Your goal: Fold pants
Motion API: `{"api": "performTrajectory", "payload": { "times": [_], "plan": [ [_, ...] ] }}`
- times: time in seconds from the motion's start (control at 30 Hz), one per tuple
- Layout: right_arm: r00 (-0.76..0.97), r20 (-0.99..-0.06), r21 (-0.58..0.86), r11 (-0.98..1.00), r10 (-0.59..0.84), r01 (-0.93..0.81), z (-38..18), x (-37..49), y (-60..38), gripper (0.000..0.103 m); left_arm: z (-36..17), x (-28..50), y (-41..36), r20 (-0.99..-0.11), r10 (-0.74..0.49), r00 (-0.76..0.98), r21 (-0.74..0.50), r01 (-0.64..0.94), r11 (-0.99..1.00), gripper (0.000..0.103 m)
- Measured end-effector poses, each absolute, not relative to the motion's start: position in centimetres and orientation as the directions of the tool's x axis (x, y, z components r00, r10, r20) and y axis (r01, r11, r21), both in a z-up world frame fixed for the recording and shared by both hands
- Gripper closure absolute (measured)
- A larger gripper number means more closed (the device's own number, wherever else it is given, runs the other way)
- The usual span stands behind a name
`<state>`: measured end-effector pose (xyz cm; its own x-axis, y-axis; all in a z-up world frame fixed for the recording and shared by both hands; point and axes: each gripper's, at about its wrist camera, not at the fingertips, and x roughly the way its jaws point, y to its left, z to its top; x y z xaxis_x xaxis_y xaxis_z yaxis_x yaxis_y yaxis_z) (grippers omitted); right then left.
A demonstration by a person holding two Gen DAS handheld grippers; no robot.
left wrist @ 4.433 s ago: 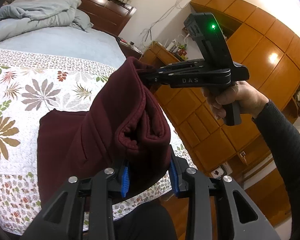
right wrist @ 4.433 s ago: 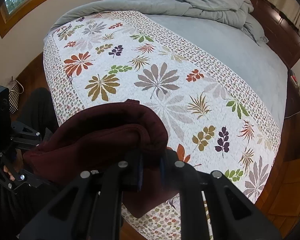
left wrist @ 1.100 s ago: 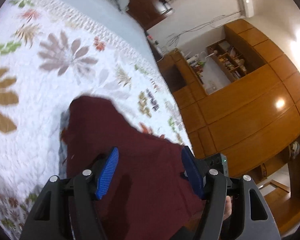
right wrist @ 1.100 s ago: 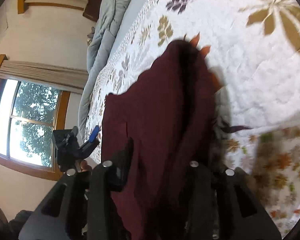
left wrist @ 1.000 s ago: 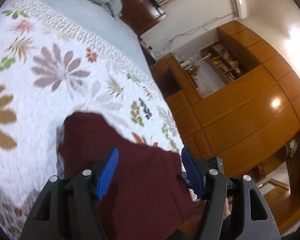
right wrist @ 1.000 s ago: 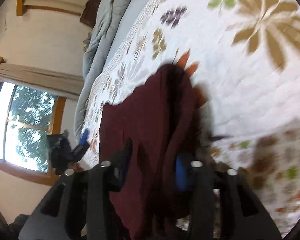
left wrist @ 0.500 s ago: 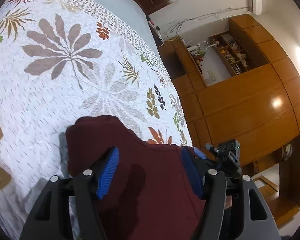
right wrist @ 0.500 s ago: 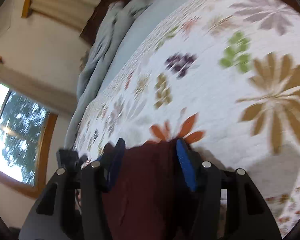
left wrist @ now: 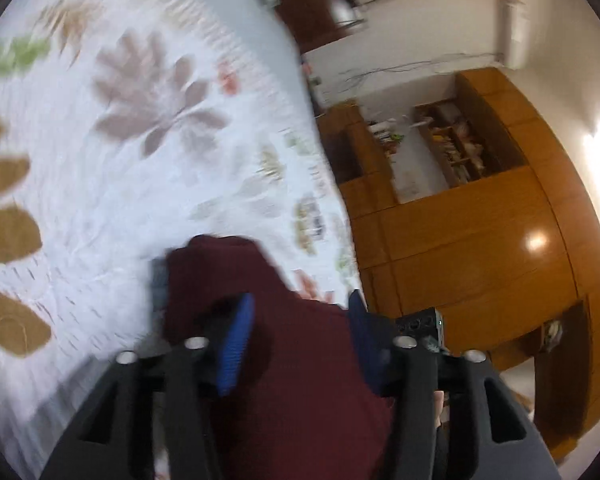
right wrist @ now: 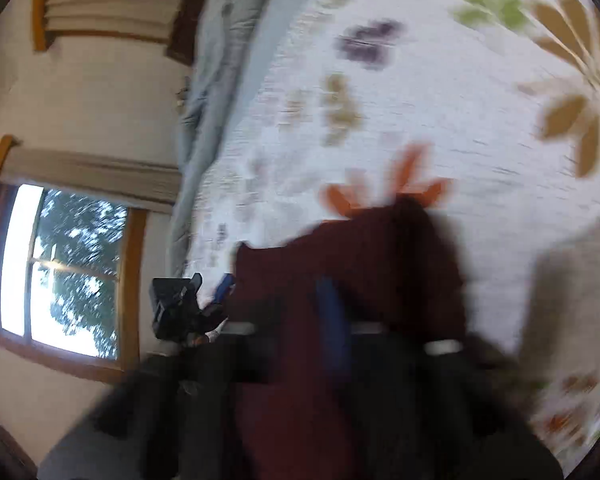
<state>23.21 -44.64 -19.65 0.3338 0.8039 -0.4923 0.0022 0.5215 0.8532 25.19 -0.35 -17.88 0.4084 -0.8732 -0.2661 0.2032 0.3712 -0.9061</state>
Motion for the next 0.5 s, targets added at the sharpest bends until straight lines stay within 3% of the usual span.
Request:
{"api": "performTrajectory", "payload": {
  "times": [0.13,0.23,0.27,0.3,0.33,0.4,0.47,0.5],
  "plan": [
    [0.236,-0.416,0.888,0.449,0.878,-0.104,-16.7,24.5,-38.0,0.055,-14.9,20.4,-1.1,-0.146,-0.920,0.364,-0.923,0.284,0.259,0.047],
    [0.097,-0.435,0.895,0.442,0.895,-0.065,-19.4,26.3,-32.1,0.061,-16.7,17.0,-3.1,-0.154,-0.949,0.274,-0.944,0.242,0.223,0.047],
    [0.058,-0.477,0.876,0.480,0.877,-0.051,-20.8,26.9,-30.7,0.070,-17.4,16.3,-3.6,-0.172,-0.952,0.252,-0.943,0.236,0.233,0.047],
    [0.056,-0.527,0.848,0.529,0.848,-0.038,-22.0,27.3,-30.2,0.098,-18.4,15.5,-4.2,-0.216,-0.947,0.236,-0.937,0.223,0.269,0.047],
    [0.056,-0.559,0.828,0.561,0.827,-0.016,-22.8,27.7,-30.3,0.103,-19.2,15.3,-4.4,-0.240,-0.942,0.235,-0.933,0.213,0.291,0.047],
    [0.106,-0.554,0.833,0.549,0.826,0.072,-23.6,28.0,-32.4,0.103,-21.1,14.8,-4.4,-0.249,-0.942,0.226,-0.938,0.186,0.293,0.052],
    [0.229,-0.594,0.800,0.596,0.771,0.070,-21.6,27.4,-35.5,0.096,-21.6,15.0,-3.9,-0.233,-0.947,0.223,-0.946,0.173,0.274,0.055],
    [0.262,-0.569,0.818,0.568,0.779,0.090,-21.3,26.8,-37.2,0.084,-21.8,15.2,-3.8,-0.222,-0.950,0.218,-0.951,0.165,0.260,0.055]
  ]
}}
